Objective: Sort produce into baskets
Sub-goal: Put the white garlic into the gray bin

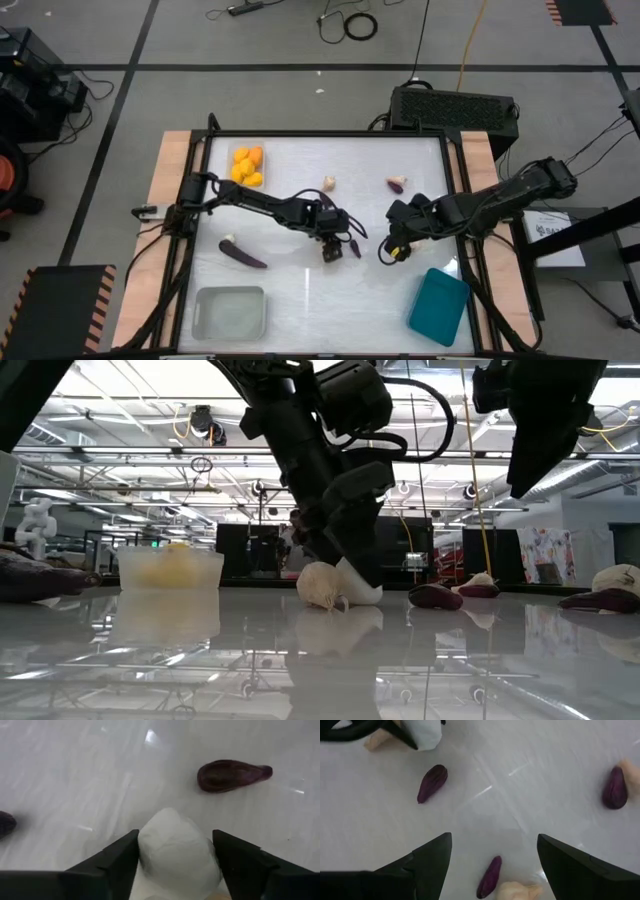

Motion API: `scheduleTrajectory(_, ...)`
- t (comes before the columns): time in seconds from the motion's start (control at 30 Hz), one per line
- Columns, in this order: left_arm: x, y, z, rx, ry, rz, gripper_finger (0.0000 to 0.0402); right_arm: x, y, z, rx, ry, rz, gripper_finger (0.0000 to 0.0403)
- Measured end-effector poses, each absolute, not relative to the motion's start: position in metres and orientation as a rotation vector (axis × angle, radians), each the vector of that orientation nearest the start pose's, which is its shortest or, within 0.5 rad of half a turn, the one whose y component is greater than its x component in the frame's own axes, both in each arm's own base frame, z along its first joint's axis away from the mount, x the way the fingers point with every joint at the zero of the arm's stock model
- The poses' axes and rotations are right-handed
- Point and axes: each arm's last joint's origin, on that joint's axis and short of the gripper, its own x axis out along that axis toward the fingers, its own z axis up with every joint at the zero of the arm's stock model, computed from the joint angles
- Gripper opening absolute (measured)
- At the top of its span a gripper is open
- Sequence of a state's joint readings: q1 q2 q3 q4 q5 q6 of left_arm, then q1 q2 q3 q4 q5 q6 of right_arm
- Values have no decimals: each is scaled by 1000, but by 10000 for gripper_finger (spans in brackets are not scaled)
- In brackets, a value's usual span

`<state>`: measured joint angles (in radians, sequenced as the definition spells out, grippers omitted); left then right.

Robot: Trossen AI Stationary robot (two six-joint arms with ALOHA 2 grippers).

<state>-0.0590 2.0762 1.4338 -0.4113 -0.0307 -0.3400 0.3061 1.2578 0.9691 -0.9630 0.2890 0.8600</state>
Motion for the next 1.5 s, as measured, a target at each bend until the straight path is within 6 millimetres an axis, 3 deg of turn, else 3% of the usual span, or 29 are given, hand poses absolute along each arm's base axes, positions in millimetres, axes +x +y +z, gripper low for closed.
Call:
scheduleTrajectory(0.3, 431, -4, 161, -460, 1013, 227, 201, 210, 64, 252, 229, 1139, -376, 286)
scheduleTrajectory(0.53, 423, -3, 238, -635, 950, 186, 198, 210, 66, 252, 157, 1141, -318, 286)
scheduleTrajectory(0.63, 402, -12, 277, -647, 968, 182, 198, 212, 67, 253, 167, 1118, -311, 286)
scheduleTrajectory(0.77, 359, -35, 318, -627, 1038, 161, 197, 218, 69, 255, 250, 1052, -322, 286)
scheduleTrajectory(0.97, 295, -81, 353, -477, 1135, 142, 197, 232, 76, 263, 443, 882, -312, 286)
scheduleTrajectory(1.23, 245, -142, 356, -384, 1242, 131, 197, 254, 89, 278, 625, 622, -238, 286)
scheduleTrajectory(1.5, 202, -193, 315, -338, 1355, 175, 198, 272, 89, 279, 727, 494, -242, 286)
